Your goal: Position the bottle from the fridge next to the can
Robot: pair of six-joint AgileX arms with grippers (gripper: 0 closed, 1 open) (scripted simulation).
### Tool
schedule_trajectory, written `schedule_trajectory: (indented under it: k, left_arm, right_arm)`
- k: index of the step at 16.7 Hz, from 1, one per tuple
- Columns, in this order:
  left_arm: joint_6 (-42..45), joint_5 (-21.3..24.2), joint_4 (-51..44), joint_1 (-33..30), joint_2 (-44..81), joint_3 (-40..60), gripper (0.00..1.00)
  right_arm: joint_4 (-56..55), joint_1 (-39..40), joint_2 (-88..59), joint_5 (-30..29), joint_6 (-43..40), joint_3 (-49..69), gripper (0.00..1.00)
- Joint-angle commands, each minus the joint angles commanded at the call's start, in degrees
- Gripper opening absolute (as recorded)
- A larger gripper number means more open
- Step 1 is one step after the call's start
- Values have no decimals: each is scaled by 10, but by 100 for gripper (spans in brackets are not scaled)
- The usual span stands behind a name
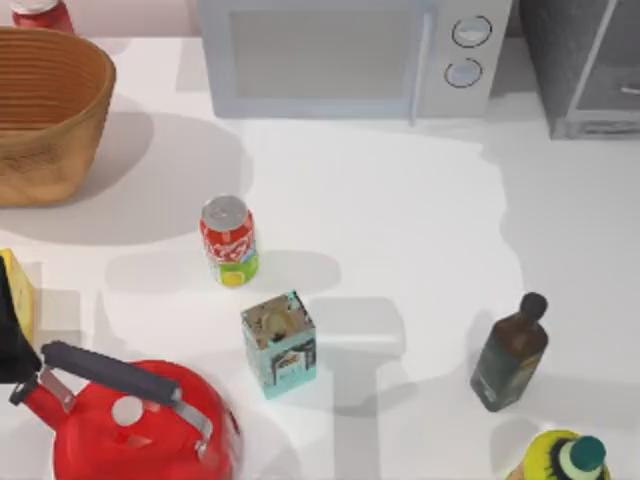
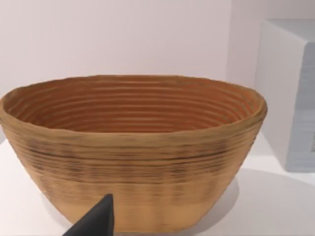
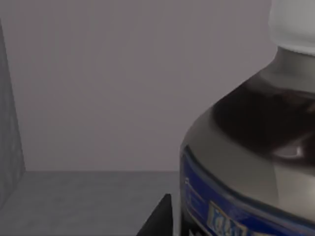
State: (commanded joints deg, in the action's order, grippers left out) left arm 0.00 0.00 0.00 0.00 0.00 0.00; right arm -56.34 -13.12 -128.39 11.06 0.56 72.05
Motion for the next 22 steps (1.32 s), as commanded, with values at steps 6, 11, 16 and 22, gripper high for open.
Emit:
schedule_trajectory:
  k: [6, 11, 16, 22]
  left_arm:
    - [0, 0, 0, 0, 0, 0, 100]
    - [0, 0, 0, 0, 0, 0, 100]
    - [0, 0, 0, 0, 0, 0, 100]
    - [0, 0, 0, 0, 0, 0, 100]
  right_arm:
    - [0, 0, 0, 0, 0, 0, 0]
    - [0, 0, 0, 0, 0, 0, 0]
    - [10, -2, 11, 0, 1, 3, 0]
    - [91, -2, 66, 1, 1, 24, 0]
